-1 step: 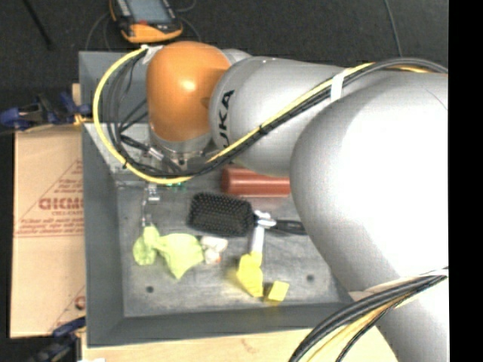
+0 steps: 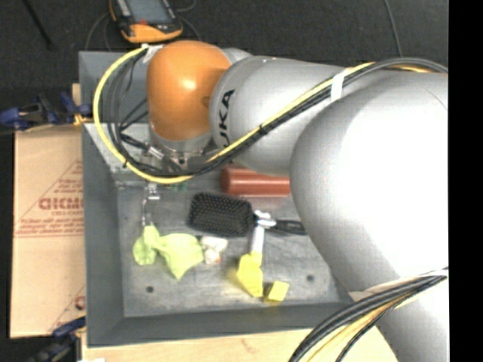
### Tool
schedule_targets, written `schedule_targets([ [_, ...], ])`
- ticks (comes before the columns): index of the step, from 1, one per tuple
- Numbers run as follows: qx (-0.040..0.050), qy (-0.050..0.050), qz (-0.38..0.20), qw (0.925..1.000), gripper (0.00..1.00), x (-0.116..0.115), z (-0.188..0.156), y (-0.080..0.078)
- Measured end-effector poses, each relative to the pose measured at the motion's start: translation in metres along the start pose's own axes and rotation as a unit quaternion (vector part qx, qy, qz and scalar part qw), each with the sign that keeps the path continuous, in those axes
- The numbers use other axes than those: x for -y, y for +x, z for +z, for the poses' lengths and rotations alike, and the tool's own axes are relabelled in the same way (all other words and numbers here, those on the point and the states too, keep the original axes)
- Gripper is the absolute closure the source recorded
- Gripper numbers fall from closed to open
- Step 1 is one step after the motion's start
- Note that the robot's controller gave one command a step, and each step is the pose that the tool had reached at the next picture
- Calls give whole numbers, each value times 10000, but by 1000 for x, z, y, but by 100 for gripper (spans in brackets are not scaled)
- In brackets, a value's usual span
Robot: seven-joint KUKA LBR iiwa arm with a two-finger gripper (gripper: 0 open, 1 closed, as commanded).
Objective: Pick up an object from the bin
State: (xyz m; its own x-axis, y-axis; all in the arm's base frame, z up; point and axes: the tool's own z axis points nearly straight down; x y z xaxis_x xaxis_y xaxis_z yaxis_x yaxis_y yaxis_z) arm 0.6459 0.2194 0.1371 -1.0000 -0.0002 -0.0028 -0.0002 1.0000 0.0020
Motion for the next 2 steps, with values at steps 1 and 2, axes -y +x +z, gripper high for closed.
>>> schedule_targets([
  [1,15,5,-533,9986,0,20,61,57],
  [2,-10,13,-844,9964,0,22,19,65],
])
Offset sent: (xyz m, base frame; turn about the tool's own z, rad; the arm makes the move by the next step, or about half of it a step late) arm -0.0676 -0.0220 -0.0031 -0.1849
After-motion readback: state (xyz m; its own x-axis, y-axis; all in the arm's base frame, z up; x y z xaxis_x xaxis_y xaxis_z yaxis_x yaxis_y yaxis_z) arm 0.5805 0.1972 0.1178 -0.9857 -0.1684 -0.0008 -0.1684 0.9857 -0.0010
